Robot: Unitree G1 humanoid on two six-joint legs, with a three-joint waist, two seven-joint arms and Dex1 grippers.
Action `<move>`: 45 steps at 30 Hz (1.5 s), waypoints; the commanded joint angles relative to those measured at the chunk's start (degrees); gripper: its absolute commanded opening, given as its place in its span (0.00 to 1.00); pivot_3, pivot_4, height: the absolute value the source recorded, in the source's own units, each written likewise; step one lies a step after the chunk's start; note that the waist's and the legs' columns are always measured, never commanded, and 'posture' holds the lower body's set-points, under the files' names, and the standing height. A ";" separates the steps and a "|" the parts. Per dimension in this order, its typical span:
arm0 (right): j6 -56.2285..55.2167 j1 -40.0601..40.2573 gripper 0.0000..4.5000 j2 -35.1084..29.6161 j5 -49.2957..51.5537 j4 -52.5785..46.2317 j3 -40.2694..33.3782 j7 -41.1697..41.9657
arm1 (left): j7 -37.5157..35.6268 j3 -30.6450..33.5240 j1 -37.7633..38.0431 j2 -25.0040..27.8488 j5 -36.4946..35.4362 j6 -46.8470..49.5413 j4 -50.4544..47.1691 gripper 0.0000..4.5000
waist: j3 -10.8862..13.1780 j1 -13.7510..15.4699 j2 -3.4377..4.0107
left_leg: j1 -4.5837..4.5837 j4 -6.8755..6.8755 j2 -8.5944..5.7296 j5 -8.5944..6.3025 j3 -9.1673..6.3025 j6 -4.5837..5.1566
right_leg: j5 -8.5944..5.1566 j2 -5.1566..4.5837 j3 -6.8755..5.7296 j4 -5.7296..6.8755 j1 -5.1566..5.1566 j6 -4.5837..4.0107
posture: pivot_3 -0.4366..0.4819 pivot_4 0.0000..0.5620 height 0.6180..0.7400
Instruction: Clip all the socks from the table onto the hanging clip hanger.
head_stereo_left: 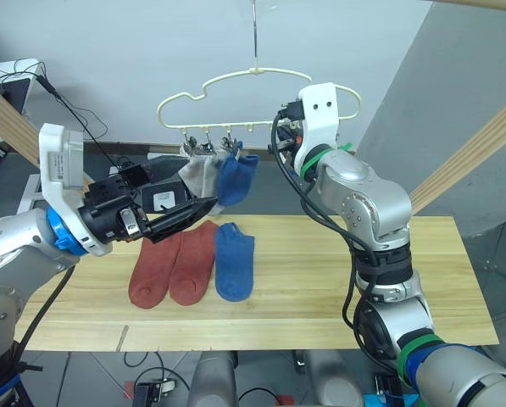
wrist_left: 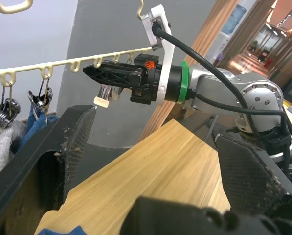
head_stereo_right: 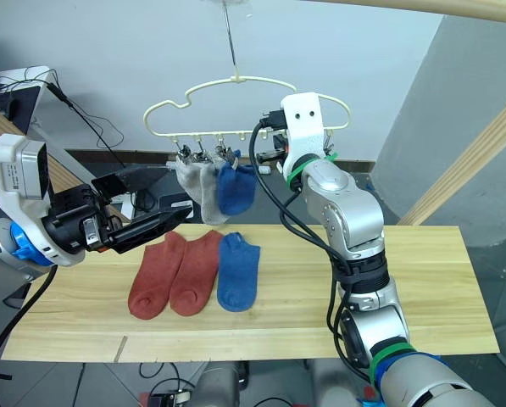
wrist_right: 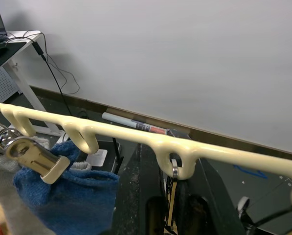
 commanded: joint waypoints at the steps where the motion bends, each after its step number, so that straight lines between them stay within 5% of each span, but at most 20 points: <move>1: -1.36 -1.43 0.00 0.03 -0.79 -1.13 -0.49 -0.32 | 3.94 -0.58 0.74 2.46 -0.26 3.64 -1.52 1.00 | 0.00 0.00 0.00 | 0.00 0.00 0.00 0.00 0.00 0.00 | 0.00 0.00 0.00 0.00 0.00 0.00 | 0.40 0.58 1.00; 8: -1.02 -1.62 0.00 0.05 -1.37 -1.99 -0.41 -0.16 | 15.21 -10.65 -1.45 7.86 1.94 17.33 -1.99 1.00 | 0.17 0.01 0.01 | 0.00 0.00 -0.01 0.00 0.00 0.00 | 0.00 0.00 0.02 0.02 -0.01 0.01 | 0.40 0.61 1.00; 22: -0.58 -1.89 0.00 1.52 -1.25 -3.35 -0.29 -1.07 | 21.40 -38.63 -13.53 -5.45 29.61 16.80 12.63 1.00 | 0.45 0.08 0.14 | -0.06 -0.09 -0.03 0.00 0.05 0.00 | -0.01 0.01 0.05 0.05 -0.16 -0.02 | 0.37 0.63 1.00; 26: -0.44 -1.86 0.00 1.70 -1.31 -3.63 -0.28 -1.25 | 20.79 -39.33 -15.26 -11.71 34.32 14.51 18.28 1.00 | 0.52 0.05 0.05 | -0.14 -0.03 -0.05 0.00 0.04 0.00 | -0.01 -0.02 0.03 0.06 -0.17 -0.02 | 0.36 0.63 1.00; 45: 0.63 -1.49 0.00 2.22 -1.29 -5.00 -0.30 -1.92 | 11.94 -42.77 -17.38 -21.29 50.74 3.98 33.66 1.00 | 0.52 -0.19 0.06 | -0.16 -0.04 -0.04 0.00 0.05 0.00 | 0.00 -0.04 0.03 0.11 -0.22 -0.03 | 0.32 0.64 1.00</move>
